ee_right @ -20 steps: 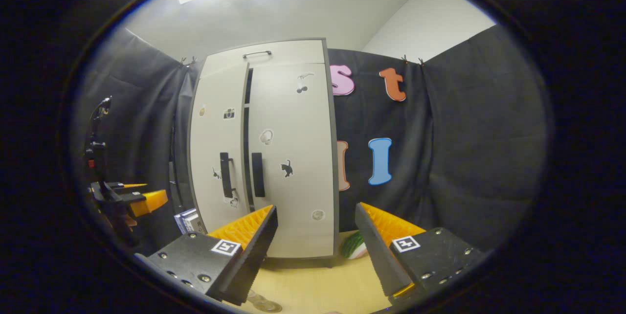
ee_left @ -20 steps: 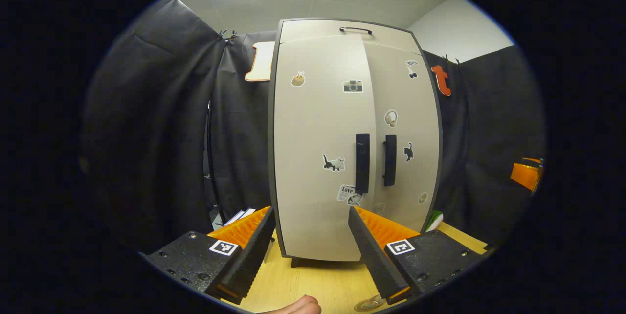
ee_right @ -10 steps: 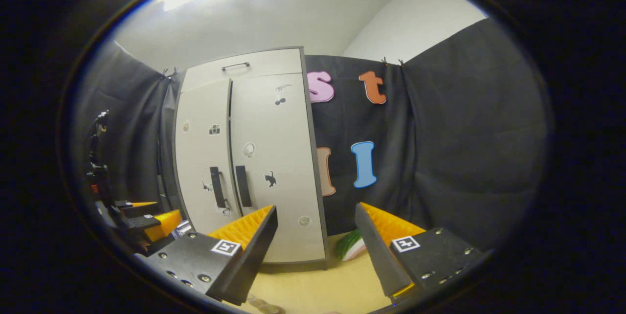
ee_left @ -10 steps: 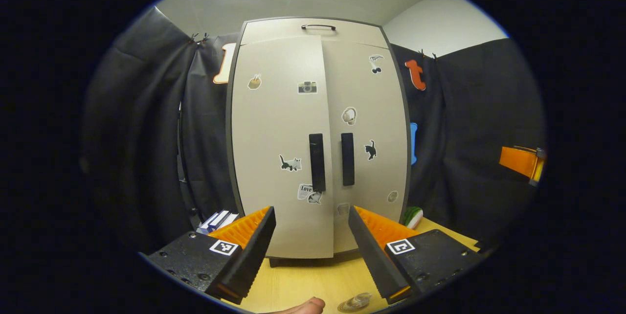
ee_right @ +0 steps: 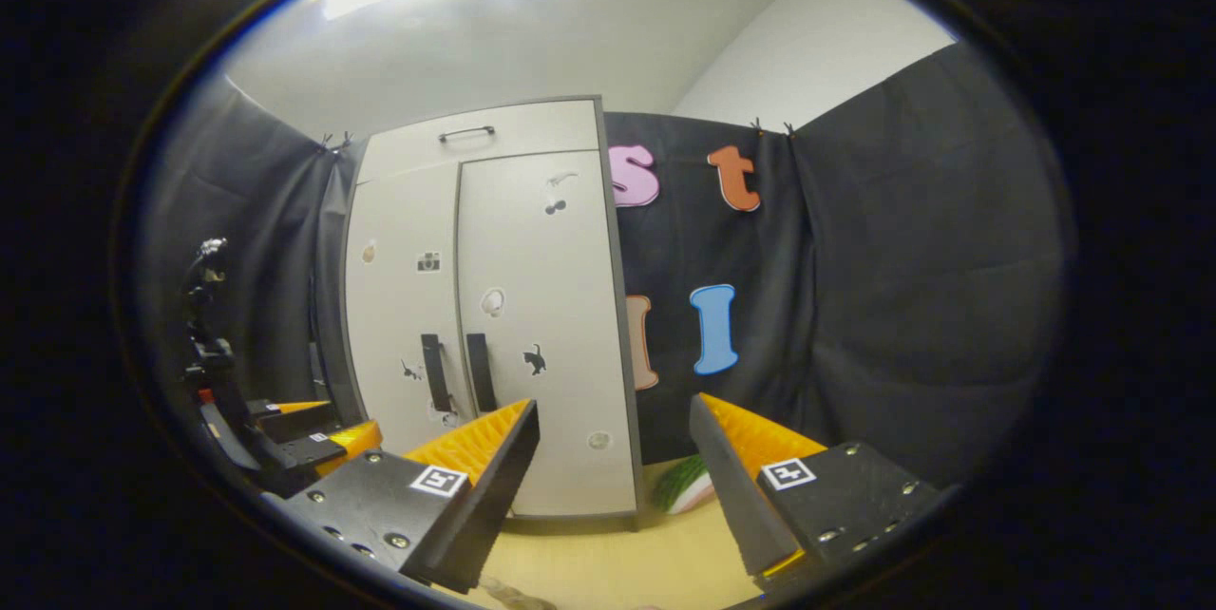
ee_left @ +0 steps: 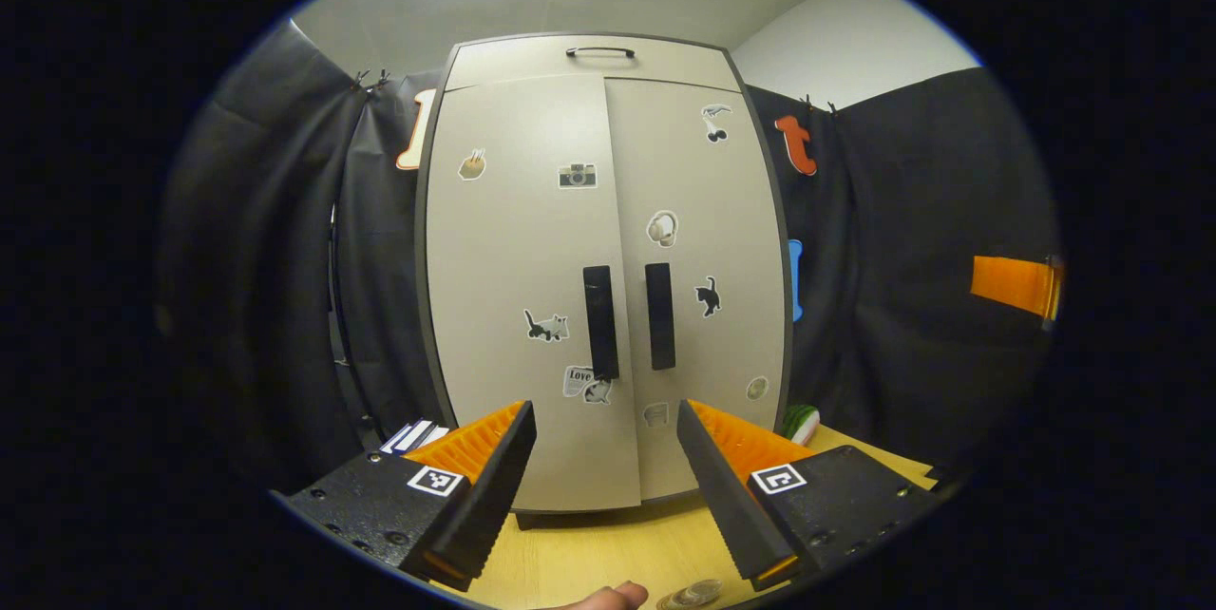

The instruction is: Grasp the bottle in the cabinet with the left hand and place it on the coaster, then close the right door with the right hand and the left door with the left hand.

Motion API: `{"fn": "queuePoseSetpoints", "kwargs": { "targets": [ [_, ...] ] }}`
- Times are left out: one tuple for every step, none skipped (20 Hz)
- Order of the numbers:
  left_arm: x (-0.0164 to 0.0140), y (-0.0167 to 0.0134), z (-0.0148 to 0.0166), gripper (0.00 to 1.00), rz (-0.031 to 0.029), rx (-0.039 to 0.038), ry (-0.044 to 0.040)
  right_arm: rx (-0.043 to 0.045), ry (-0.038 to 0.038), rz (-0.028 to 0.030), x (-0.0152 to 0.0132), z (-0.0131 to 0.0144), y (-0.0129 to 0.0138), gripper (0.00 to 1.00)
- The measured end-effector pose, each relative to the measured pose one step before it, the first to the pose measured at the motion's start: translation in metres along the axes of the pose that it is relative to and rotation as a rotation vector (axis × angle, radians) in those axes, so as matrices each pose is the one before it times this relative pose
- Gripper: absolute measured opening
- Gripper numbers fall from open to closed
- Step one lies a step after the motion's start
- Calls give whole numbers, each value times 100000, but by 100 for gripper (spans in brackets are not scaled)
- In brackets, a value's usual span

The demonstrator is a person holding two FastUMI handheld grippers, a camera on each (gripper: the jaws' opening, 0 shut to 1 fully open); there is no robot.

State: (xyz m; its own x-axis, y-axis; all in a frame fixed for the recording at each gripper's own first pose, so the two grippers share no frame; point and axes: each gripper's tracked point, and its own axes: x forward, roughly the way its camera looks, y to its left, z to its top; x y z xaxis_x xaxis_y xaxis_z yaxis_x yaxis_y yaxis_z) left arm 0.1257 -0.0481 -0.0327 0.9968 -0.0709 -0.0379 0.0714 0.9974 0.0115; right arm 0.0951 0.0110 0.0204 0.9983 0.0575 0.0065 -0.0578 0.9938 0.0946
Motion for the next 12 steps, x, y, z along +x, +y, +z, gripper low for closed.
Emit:
{"fn": "queuePoseSetpoints", "kwargs": {
  "targets": [
    [222,504,-307,95,443,57,545,-501,-555,374,215,-134,332,97],
    [158,477,-217,95,293,-102,478,-990,-479,212,250,-93,245,96],
    [120,533,-103,95,212,-389,-78,-981,-221,403,335,-260,303,97],
    [-60,450,-97,95,-169,-687,-2,-642,482,258,339,-273,320,97],
    [24,373,80,95,-471,-252,-464,-489,670,-171,344,-558,265,97],
    [-81,515,-39,95,364,-44,49,-379,472,-377,293,-314,179,97],
    [45,317,-133,95,-405,-59,-255,-535,373,-251,264,-330,166,97],
    [-95,92,-118,95,-458,-76,-133,-685,21,-56,210,-169,265,96],
    [-22,202,44,95,-176,-18,-1090,-935,-480,467,171,-151,347,96],
    [65,236,-111,95,170,417,-452,-681,-612,680,234,-97,367,97],
    [12,408,-305,95,611,500,517,-123,-355,941,160,-228,402,97],
    [0,185,-413,95,136,-217,997,138,-352,1186,84,-329,478,97]
  ]
}}
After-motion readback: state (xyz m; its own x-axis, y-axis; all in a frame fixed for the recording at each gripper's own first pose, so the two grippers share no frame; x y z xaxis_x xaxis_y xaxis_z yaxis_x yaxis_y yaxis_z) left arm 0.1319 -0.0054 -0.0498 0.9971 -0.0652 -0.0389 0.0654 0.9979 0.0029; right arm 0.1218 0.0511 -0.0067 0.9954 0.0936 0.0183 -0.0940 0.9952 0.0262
